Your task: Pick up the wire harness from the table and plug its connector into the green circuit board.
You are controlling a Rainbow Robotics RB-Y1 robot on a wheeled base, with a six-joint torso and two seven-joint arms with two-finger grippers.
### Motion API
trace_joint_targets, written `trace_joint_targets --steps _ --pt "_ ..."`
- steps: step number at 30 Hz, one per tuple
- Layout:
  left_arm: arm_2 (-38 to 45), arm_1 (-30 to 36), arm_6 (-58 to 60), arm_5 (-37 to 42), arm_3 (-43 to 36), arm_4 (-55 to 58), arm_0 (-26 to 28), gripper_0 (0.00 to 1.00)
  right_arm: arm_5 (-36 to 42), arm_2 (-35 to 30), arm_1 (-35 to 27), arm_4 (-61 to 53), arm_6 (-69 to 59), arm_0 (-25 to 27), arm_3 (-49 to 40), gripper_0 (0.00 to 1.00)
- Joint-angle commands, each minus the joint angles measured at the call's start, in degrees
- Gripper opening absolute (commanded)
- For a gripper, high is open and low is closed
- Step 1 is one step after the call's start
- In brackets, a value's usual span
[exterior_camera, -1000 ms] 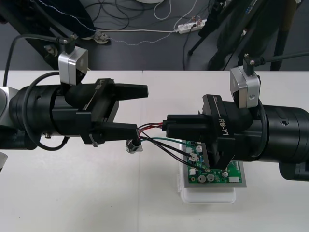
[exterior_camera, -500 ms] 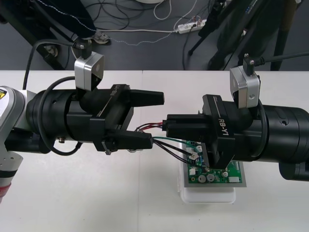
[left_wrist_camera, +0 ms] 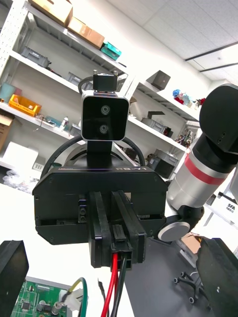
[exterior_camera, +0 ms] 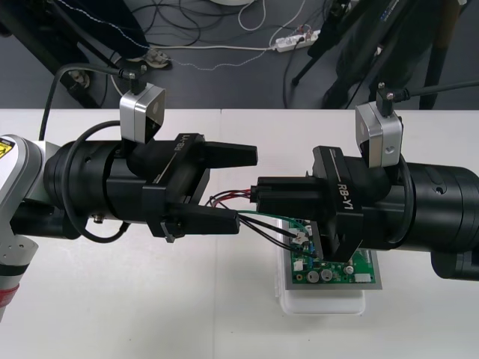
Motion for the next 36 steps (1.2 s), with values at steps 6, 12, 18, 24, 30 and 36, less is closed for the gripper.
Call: trace_joint_targets --steps 6,12,18,24,30,36 --pt "-0.84 1.00 -3.27 1.57 -0.30 -0.11 -1.84 0.61 0.49 1.08 1.01 -1.30 1.80 -0.42 -0.74 0.00" --pt "-0.84 1.36 -3.27 2.01 -0.21 -0.29 -1.84 0.54 0.49 1.08 1.01 -1.30 2.15 -0.33 -0.74 0.00" --pt "-0.93 1.53 -3.27 2.37 -0.30 -0.37 -1.84 0.42 0.49 1.08 1.01 -1.30 2.41 -0.42 -0.74 0.00" --pt "-0.84 1.62 -3.27 2.54 -0.30 -0.37 -1.93 0.37 0.49 1.08 1.01 -1.30 2.59 -0.42 -0.74 0.00" --pt "-0.93 1.62 -3.27 2.63 -0.30 -0.29 -1.84 0.28 0.31 1.08 0.92 -1.30 2.76 -0.42 -0.74 0.00" --pt "-0.93 1.62 -3.36 2.54 -0.30 -0.29 -1.84 0.07 0.31 1.08 1.01 -1.30 2.85 -0.42 -0.74 0.00"
